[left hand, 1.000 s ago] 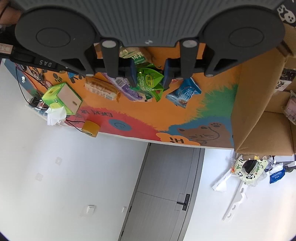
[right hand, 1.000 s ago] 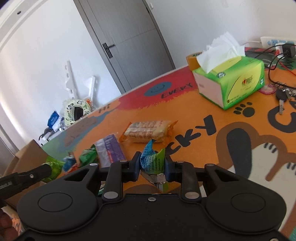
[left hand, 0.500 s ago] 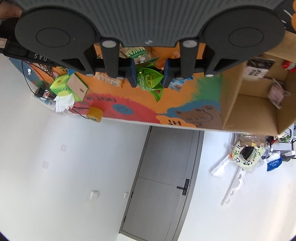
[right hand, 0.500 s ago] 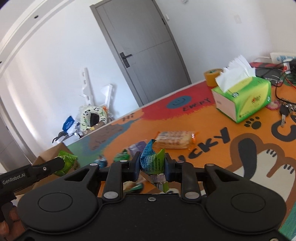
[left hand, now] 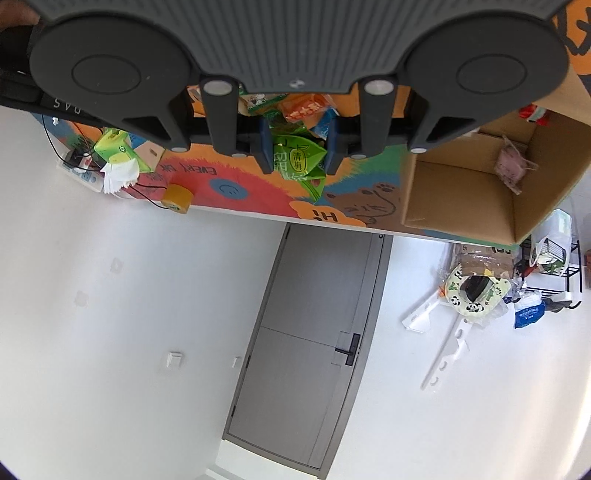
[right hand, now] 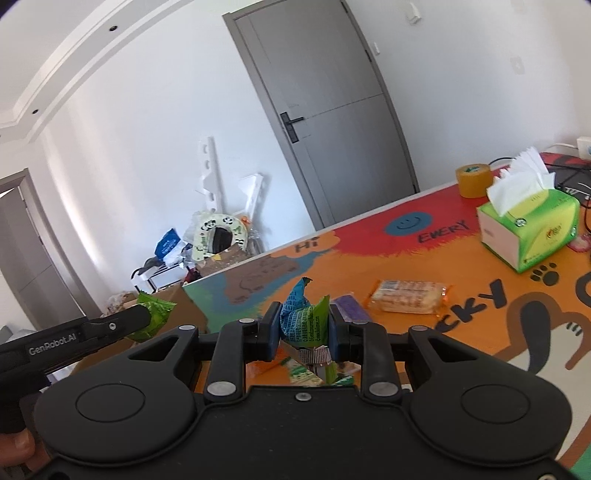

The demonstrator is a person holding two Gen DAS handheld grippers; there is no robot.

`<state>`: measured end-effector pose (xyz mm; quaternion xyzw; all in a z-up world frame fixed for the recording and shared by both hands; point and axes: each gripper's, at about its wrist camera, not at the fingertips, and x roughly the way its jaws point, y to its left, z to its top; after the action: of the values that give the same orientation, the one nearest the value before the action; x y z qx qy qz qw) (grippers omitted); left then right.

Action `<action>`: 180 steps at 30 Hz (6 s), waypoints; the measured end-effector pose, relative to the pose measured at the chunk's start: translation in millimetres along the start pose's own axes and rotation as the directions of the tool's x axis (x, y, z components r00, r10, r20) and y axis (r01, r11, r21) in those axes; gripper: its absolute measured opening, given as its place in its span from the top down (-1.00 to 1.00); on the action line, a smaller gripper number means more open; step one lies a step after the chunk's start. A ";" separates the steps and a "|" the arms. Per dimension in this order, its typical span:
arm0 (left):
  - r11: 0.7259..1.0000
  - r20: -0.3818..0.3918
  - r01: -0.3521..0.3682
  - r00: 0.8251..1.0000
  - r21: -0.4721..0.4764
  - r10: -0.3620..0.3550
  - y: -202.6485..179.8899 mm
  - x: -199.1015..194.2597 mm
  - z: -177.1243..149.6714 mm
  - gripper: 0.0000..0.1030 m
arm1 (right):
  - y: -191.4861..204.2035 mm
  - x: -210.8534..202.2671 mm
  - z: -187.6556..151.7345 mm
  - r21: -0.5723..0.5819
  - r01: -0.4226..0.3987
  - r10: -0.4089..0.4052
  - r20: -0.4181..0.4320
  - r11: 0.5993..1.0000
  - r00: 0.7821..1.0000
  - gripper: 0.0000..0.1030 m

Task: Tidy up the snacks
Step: 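Carry both packets over the cardboard box and open both tools to drop them, then move both open tools back over the remaining snacks, then grasp the red wrapper with the left tool while the right tool grasps the purple-wrapped bar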

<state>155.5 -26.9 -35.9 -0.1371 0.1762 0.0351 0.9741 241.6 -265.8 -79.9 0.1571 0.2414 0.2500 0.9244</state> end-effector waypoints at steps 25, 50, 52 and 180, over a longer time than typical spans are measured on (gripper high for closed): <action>0.987 0.050 -0.130 0.989 -0.096 0.136 80.4 -33.0 15.7 0.46 | 77.9 32.6 -9.0 -0.087 -0.138 0.132 -0.068 0.987 0.989 0.49; 0.961 -0.001 -0.203 0.978 -0.188 0.206 148.5 -39.8 29.9 -0.11 | 165.4 71.0 -11.4 -0.149 -0.281 0.262 -0.136 0.948 0.955 0.49; 0.954 0.018 -0.214 0.975 -0.209 0.222 153.8 -45.5 29.0 -0.40 | 169.7 74.0 -10.9 -0.153 -0.284 0.265 -0.135 0.947 0.955 0.49; 0.998 -0.299 -0.047 0.953 0.044 0.058 -15.6 148.2 -53.5 0.29 | -45.5 112.2 -20.5 0.034 0.057 -0.047 -0.254 0.998 0.966 -0.09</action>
<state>278.1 -53.9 -132.4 -0.1183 0.3260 0.0364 0.9372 333.5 -239.5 -157.0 0.1365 0.3665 0.2387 0.8889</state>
